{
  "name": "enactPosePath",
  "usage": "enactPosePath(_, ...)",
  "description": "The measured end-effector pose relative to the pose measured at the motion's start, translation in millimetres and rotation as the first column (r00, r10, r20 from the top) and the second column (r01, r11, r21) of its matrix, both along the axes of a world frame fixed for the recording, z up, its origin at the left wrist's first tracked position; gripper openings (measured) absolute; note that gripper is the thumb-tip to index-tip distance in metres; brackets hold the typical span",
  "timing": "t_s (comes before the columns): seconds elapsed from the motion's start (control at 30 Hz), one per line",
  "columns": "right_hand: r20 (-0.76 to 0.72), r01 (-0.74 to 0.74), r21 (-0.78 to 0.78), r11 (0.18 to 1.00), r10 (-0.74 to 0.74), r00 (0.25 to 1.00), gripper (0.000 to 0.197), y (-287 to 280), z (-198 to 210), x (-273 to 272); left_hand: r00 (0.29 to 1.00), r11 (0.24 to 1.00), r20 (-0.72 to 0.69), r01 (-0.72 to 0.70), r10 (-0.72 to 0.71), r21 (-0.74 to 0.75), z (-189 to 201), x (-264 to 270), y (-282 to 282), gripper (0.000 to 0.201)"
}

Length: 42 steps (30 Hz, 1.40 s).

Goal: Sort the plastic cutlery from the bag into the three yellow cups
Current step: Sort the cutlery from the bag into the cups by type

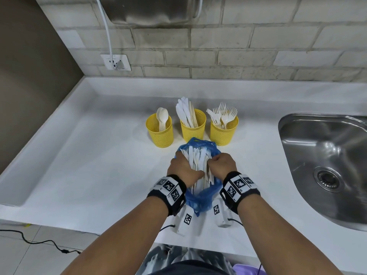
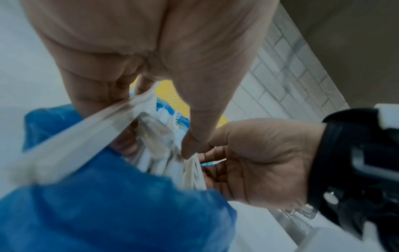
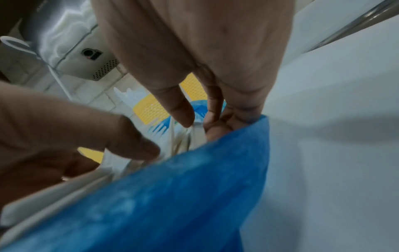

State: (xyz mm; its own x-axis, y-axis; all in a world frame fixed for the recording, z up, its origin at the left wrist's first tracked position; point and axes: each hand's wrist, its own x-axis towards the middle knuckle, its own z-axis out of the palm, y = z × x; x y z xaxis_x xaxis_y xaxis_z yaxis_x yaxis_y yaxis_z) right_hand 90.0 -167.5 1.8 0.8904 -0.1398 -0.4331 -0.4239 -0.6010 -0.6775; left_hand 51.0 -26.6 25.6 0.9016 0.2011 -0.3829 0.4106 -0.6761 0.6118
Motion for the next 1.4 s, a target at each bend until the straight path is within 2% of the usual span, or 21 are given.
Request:
enactPosePath(0.1, -0.032, -0.048, -0.002, 0.999, 0.048, 0.998, 0.034, 0, 2, 3, 1.000, 0.998, -0.014, 0.028, -0.027, 0.057, 1, 4, -1, 0.082)
enactPosePath(0.23, -0.026, -0.094, 0.008, 0.996, 0.094, 0.995, 0.039, 2, 2, 3, 0.999, 0.997, -0.012, 0.036, -0.036, 0.064, 5, 6, -4, 0.075)
enactPosePath(0.33, -0.010, -0.085, 0.016, 0.996, 0.085, 0.996, 0.044, 3, 5, 2, 0.998, 0.997, -0.018, 0.053, -0.052, 0.051, 6, 6, -4, 0.072)
enactPosePath(0.5, -0.073, 0.014, 0.081, 0.997, -0.008, 0.997, 0.031, 4, 4, 2, 0.999, 0.999, -0.017, 0.032, -0.032, 0.043, 2, 7, 2, 0.072)
enactPosePath(0.6, -0.085, 0.010, 0.082, 0.997, -0.003, 0.996, 0.028, 5, 5, 2, 1.000, 1.000, -0.030, -0.007, 0.007, 0.000, 0, 7, 7, 0.069)
enactPosePath(0.77, -0.033, -0.040, 0.000, 0.999, 0.040, 0.999, 0.023, 3, 11, -1, 0.998, 0.998, -0.042, -0.041, 0.039, -0.044, 0, 7, 10, 0.060)
enactPosePath(0.87, 0.026, -0.109, -0.087, 0.990, 0.111, 0.993, 0.009, 1, 14, -4, 0.995, 0.992, -0.034, -0.092, 0.090, -0.087, -1, 9, 12, 0.054)
enactPosePath(0.93, 0.037, -0.131, -0.160, 0.978, 0.138, 0.990, 0.034, 0, 15, -3, 0.992, 0.982, -0.033, -0.127, 0.124, -0.140, -1, 10, 12, 0.053)
enactPosePath(0.97, 0.035, -0.143, -0.177, 0.974, 0.151, 0.988, 0.038, 0, 17, -3, 0.990, 0.975, -0.032, -0.141, 0.137, -0.173, -1, 10, 12, 0.055)
enactPosePath(1.1, 0.059, -0.156, -0.178, 0.972, 0.169, 0.984, 0.038, -1, 23, -4, 0.977, 0.929, -0.059, -0.212, 0.204, -0.304, 0, 11, 8, 0.062)
enactPosePath(1.17, 0.085, -0.137, -0.176, 0.975, 0.153, 0.985, 0.037, -1, 26, -5, 0.972, 0.906, -0.056, -0.233, 0.228, -0.355, 1, 10, 7, 0.059)
enactPosePath(1.4, 0.120, -0.106, -0.155, 0.982, 0.126, 0.985, 0.029, -3, 30, -8, 0.966, 0.901, 0.024, -0.231, 0.258, -0.366, 3, 9, -1, 0.042)
